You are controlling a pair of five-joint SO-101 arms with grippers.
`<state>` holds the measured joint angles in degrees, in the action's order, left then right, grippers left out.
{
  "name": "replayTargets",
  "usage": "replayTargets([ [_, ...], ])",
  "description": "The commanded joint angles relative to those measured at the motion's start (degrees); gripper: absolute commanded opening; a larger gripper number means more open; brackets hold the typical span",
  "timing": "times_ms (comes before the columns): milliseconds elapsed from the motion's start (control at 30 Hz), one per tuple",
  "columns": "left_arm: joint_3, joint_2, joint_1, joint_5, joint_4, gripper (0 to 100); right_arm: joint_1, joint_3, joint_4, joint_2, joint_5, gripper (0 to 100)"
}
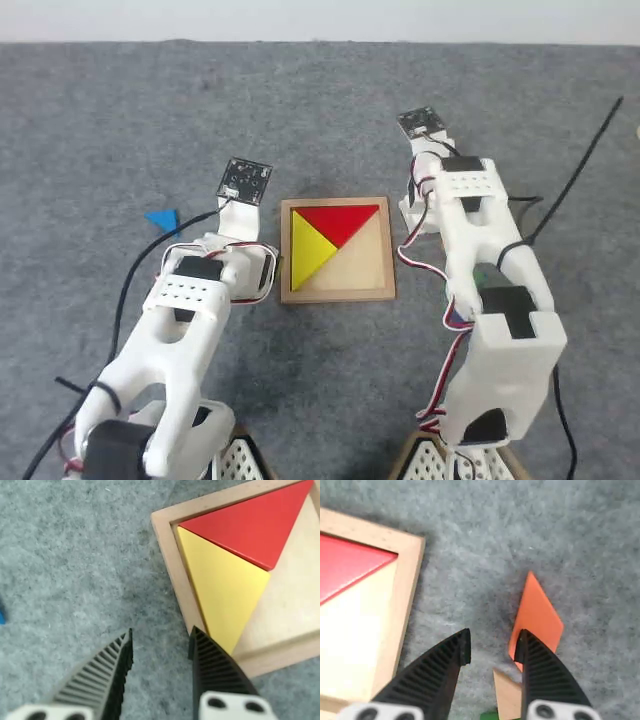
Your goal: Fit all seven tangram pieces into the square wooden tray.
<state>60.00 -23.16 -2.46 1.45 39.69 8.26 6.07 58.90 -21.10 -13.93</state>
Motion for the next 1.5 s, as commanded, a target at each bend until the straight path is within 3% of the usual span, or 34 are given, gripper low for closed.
replayTargets([
  [0,-0.5,-2.2,-0.4,0.4,-1.1,18,-1.0,0.1,-1.5,2.9,0.7,16.0],
  [800,-0.4,-2.2,-0.5,0.4,-1.3,18,-9.9,-5.3,-3.8,-2.0,0.0,16.2],
  [1000,-0.4,-2.2,-0.5,0.4,-1.3,18,-12.7,-6.5,-3.7,-2.0,-7.0,17.1],
  [1200,-0.4,-2.2,-0.5,0.4,-1.3,18,-12.2,-6.7,-0.1,-0.7,-13.3,26.4],
  [1467,-0.4,-2.2,-0.5,0.4,-1.3,18,-11.5,-6.7,-2.0,-2.9,-15.4,26.3],
])
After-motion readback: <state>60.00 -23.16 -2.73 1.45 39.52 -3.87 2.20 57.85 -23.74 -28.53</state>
